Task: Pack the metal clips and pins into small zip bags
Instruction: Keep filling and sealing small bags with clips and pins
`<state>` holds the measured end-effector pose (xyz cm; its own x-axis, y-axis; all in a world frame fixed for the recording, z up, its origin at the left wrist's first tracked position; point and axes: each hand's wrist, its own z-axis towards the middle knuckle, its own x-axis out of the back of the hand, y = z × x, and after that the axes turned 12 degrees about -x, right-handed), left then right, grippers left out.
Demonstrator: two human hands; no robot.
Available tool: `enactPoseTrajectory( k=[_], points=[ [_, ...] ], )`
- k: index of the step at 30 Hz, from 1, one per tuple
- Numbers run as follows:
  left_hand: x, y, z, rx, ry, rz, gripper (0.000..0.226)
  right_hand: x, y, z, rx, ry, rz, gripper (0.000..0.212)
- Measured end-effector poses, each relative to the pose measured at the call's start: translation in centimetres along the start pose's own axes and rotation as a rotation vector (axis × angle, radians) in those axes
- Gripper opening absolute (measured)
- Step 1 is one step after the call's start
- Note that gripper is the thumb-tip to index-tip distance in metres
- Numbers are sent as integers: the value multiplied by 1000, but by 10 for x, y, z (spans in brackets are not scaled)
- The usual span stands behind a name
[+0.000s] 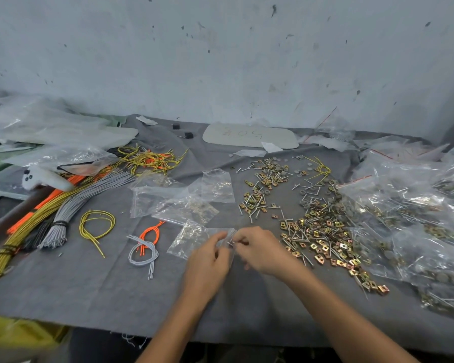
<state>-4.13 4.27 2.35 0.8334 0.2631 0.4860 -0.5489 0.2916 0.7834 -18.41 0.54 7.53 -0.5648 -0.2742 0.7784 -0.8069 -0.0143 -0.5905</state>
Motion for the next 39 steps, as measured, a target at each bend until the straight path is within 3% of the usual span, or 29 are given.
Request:
enactPoseTrajectory(
  k=[12, 15, 24, 28, 34, 39],
  points=[
    [2, 0, 0, 41, 65, -137, 57, -20, -18, -12, -67, 256, 149, 17],
    [2, 2, -1, 68, 86, -142, 64, -22, -22, -14, -96, 267, 215, 15],
    [1, 4, -7, 32, 130, -111, 45, -20, -17, -14, -123, 248, 284, 10],
    [2, 2, -6, 15, 157, -121, 46, -22, -17, -12, -151, 140, 440, 7],
    [3, 4, -6, 55, 134, -97, 54, -18, -6, -23, 19, -41, 101, 27],
    [1, 10, -7, 8, 110, -6, 52, 3, 18, -29, 50, 81, 52, 19]
  ],
)
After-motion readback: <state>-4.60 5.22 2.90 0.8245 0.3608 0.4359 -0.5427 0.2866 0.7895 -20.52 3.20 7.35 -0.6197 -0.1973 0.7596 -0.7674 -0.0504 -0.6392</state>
